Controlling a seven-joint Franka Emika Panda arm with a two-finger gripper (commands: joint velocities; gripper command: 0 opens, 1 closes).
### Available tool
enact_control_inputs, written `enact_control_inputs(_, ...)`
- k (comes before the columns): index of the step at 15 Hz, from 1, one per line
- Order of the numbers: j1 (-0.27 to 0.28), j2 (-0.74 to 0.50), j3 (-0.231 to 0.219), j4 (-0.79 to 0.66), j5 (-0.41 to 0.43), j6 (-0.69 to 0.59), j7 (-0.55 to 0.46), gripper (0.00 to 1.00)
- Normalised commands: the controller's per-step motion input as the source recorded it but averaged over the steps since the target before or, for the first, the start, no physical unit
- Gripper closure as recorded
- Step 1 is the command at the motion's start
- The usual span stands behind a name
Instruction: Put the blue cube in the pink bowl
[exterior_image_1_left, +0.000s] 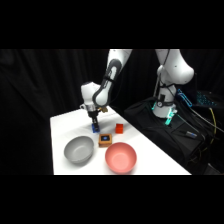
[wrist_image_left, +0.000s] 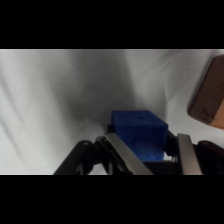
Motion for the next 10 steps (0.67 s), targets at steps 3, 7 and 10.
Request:
enact_control_inputs(3,0.008,-0.05,-0.02,-0.03,-0.002,0.12,0.11,0.72)
enact_control_inputs(7,0.098,-0.21,-0.103,-0.13,-0.118,-0.03,0.18,0.77)
enact_control_inputs(10,0.181,-0.41,-0.158,-0.21,-0.218,-0.25,0.22,0.77)
